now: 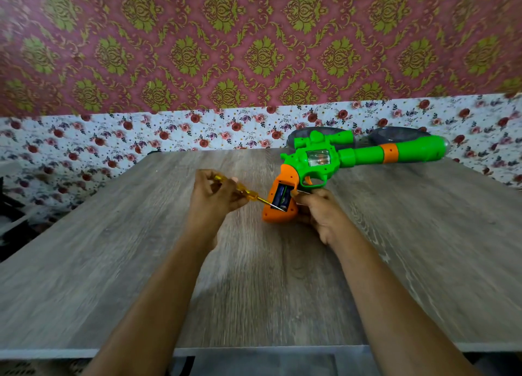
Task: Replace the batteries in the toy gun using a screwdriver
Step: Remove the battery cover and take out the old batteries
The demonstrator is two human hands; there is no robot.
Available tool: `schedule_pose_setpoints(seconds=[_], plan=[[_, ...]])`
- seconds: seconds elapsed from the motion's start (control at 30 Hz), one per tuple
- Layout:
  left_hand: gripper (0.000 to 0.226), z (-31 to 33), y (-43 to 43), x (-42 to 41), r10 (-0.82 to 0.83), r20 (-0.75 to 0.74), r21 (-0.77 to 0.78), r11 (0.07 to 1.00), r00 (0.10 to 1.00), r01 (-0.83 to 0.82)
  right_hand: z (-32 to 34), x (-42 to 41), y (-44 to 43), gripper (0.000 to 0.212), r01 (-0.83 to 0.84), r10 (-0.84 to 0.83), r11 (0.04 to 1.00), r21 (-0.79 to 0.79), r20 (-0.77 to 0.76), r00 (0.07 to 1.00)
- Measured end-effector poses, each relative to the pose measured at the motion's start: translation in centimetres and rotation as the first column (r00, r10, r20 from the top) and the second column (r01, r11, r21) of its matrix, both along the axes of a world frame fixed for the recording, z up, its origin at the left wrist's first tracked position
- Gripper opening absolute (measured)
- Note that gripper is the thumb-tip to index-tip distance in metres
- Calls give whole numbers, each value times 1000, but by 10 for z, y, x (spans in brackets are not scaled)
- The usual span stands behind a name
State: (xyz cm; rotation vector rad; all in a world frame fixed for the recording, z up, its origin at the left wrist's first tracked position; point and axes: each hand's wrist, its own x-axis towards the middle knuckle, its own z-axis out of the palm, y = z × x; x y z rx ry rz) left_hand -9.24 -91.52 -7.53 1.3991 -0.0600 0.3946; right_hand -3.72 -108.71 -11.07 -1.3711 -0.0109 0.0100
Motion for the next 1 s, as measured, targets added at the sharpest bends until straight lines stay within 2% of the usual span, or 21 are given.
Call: schedule_pose_setpoints(seconds=[0.07,0.13,0.37,0.57,0.7,0.77,0.83,0.87,0.9,0.93,0.97,1.0], plan=[[12,-3,2,2,-46,-97,-144,989,994,31,0,1,-1,10,8,-8,1000,26,-13,1000],[13,-5,1,4,-51,-129,-231,973,990,20,1,0,-1,9,10,-9,999,42,-25,1000],[12,-6,-3,2,42,31,-119,992,999,-38,5,-2,-1,12,30,-26,996,80,-46,999],[10,-3,0,1,70,59,-161,985,996,-60,7,-3,-2,12,31,-27,994,105,-49,998],[4,4,-1,-2,197,58,-223,958,979,-180,6,-4,0,16,14,-12,997,75,-23,1000],[10,6,-2,-3,239,71,-236,947,968,-217,5,-5,2,18,3,-3,999,48,-3,1000],[9,4,-5,-4,225,86,-119,969,971,-214,4,-5,3,17,5,-6,1000,27,16,1000],[4,2,-7,-4,220,92,53,973,971,-226,3,-5,4,16,7,-7,1000,11,25,1000],[5,-2,-9,-3,221,114,291,925,969,-245,3,-4,5,15,11,-11,1000,-4,34,999],[8,-5,-10,-2,209,147,520,815,967,-255,3,-5,6,13,12,-11,1000,-24,49,999],[10,-9,-12,-1,183,179,686,681,967,-257,3,-6,7,12,10,-8,999,-40,70,998],[14,-11,-13,-1,151,201,779,575,968,-251,4,-7,8,13,6,-1,999,-54,94,996]])
